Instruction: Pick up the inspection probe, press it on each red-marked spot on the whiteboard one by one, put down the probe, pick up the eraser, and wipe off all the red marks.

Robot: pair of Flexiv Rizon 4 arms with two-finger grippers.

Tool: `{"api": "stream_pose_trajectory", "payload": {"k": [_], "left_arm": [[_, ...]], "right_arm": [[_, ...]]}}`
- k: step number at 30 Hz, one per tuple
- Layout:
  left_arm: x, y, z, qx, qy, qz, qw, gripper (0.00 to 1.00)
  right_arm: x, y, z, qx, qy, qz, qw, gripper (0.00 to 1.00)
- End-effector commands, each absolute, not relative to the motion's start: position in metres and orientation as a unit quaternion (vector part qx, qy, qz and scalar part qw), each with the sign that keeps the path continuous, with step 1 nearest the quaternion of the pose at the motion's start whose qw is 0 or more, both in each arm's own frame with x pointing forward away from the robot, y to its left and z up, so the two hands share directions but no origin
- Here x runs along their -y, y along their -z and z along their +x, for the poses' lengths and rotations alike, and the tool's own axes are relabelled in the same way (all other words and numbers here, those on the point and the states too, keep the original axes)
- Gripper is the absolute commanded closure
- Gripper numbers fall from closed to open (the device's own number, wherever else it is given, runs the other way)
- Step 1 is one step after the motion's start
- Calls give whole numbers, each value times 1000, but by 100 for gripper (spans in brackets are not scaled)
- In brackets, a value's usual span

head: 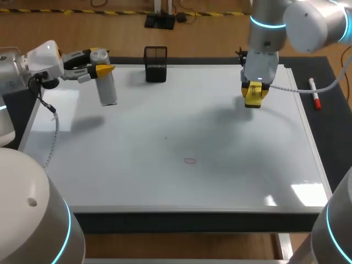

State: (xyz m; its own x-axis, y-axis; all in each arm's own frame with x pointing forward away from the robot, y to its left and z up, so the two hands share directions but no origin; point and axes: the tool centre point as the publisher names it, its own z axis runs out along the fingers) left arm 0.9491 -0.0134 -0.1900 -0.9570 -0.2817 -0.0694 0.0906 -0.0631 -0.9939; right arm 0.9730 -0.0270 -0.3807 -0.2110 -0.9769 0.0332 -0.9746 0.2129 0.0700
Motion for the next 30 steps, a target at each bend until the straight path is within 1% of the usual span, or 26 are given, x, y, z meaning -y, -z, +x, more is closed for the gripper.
{"api": "stream_pose_trajectory", "payload": {"k": [1,10,22,30], "left_arm": [[28,183,945,-669,730,-61,126,100],[62,181,914,-668,736,-54,100,100],[125,189,867,-679,733,-33,28,100],[161,191,835,-658,753,-11,-9,100]], "right_arm": [[27,380,974,777,16,628,36,100],[27,380,974,777,16,628,36,100],[27,380,974,777,16,628,36,100],[27,380,974,777,16,628,36,100]]}}
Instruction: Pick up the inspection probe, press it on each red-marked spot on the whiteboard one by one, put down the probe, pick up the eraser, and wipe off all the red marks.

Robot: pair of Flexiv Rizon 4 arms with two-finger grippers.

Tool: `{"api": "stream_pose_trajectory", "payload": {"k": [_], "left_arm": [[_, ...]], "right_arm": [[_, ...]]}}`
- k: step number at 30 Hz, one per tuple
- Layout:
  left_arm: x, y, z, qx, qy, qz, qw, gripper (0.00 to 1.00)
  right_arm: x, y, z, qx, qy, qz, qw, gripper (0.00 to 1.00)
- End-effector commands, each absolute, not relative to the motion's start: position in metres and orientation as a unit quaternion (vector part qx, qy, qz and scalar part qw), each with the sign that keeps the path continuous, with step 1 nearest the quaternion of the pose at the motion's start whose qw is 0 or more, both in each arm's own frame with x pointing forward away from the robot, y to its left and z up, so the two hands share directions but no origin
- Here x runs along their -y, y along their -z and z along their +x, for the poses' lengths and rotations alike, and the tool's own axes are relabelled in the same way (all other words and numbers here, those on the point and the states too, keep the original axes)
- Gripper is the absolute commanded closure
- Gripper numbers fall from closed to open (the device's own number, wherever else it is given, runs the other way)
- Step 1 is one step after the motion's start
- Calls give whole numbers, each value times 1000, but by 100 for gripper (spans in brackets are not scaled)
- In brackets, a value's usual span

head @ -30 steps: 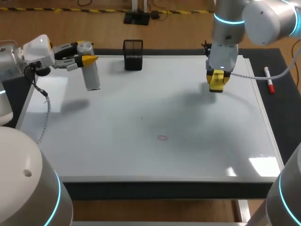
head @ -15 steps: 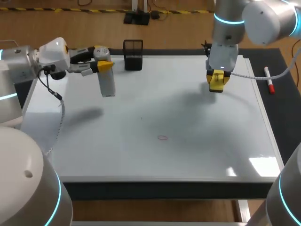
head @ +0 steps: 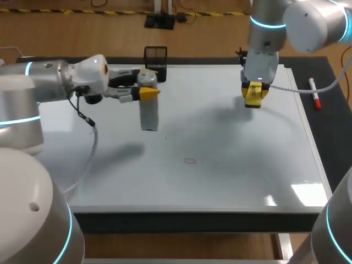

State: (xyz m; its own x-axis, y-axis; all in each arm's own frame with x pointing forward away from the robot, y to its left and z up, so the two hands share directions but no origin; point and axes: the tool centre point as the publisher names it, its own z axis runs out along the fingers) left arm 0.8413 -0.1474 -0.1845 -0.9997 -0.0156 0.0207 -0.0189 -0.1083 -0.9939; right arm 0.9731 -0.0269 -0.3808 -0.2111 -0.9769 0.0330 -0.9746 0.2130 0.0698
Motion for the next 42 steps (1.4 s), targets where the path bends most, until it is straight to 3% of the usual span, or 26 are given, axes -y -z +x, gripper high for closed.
{"api": "stream_pose_trajectory", "payload": {"k": [1,20,42], "left_arm": [[164,193,831,657,-754,9,14,100],[219,217,784,646,-760,-17,72,100],[247,238,764,648,-758,-24,70,100]], "right_arm": [[27,380,974,777,16,628,36,100],[27,380,974,777,16,628,36,100],[27,380,974,777,16,628,36,100]]}}
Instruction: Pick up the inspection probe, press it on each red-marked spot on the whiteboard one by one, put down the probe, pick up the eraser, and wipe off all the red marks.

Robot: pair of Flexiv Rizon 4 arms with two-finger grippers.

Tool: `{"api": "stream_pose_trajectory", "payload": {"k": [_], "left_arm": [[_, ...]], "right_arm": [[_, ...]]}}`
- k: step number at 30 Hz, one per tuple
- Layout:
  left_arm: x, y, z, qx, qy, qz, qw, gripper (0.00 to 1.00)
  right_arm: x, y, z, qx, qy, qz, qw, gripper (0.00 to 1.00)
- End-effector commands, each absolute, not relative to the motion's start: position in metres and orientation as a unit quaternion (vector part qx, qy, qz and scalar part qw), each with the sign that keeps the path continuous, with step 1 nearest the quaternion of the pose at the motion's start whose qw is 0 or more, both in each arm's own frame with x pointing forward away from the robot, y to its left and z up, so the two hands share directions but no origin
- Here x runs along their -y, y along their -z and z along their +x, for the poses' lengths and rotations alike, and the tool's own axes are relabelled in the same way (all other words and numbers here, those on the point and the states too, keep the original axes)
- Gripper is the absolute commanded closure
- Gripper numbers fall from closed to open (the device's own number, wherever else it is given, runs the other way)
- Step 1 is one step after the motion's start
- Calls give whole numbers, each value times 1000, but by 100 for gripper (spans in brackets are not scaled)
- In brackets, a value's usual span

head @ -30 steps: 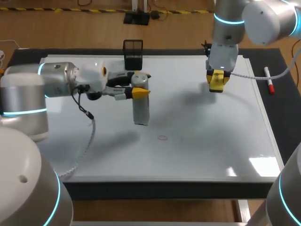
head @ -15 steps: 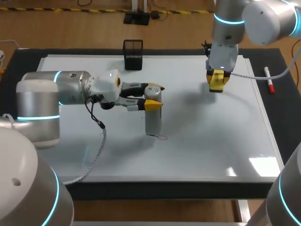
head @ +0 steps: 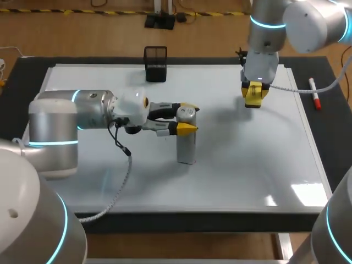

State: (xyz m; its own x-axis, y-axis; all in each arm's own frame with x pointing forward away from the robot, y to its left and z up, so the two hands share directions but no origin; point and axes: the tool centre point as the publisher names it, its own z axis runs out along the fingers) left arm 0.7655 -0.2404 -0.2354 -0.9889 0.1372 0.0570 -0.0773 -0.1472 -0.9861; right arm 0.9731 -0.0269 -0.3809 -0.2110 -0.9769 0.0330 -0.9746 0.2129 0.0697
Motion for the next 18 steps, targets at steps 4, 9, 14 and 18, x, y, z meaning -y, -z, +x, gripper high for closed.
{"api": "stream_pose_trajectory", "payload": {"k": [4,9,14,18], "left_arm": [[249,240,764,645,-760,-22,69,100],[255,244,765,646,-760,-28,66,100],[258,246,769,644,-762,-31,63,100],[260,248,773,645,-761,-32,63,100]], "right_arm": [[27,380,974,777,16,628,36,100],[27,380,974,777,16,628,36,100],[27,380,974,777,16,628,36,100],[27,380,974,777,16,628,36,100]]}}
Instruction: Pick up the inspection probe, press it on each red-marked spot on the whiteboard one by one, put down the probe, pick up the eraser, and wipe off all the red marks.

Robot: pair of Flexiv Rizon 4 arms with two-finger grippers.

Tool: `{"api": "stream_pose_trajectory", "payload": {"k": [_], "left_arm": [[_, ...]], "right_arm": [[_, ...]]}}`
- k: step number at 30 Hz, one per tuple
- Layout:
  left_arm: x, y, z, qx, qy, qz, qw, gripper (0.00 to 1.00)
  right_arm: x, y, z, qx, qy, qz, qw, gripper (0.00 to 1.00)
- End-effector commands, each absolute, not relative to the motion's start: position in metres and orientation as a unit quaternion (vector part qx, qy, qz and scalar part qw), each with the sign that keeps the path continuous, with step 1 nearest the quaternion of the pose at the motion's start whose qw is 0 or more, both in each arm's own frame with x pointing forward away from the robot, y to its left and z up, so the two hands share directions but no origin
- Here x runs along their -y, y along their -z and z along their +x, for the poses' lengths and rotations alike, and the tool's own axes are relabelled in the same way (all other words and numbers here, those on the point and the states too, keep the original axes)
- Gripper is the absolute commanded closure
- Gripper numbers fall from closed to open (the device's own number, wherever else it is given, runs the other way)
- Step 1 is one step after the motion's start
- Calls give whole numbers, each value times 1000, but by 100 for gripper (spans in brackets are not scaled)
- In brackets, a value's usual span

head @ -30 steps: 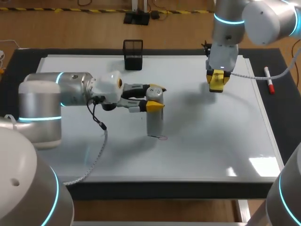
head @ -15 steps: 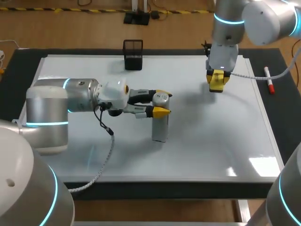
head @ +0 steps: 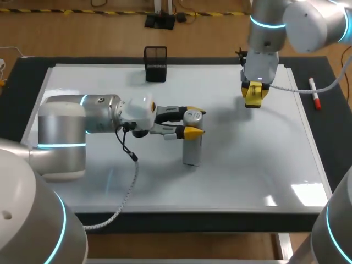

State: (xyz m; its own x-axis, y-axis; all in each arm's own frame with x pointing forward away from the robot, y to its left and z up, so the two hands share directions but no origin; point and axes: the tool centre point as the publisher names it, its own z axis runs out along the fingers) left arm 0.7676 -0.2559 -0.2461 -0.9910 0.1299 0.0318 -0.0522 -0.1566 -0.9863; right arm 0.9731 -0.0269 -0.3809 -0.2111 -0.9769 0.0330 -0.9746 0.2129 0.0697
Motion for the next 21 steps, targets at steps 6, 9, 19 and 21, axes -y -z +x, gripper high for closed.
{"api": "stream_pose_trajectory", "payload": {"k": [6,9,19,21], "left_arm": [[260,253,775,647,-759,-31,64,100],[260,254,775,646,-760,-35,65,100],[261,259,774,662,-745,-50,64,100],[260,260,774,665,-742,-51,63,100]], "right_arm": [[27,380,974,777,16,628,36,100],[27,380,974,777,16,628,36,100],[27,380,974,777,16,628,36,100],[27,380,974,777,16,628,36,100]]}}
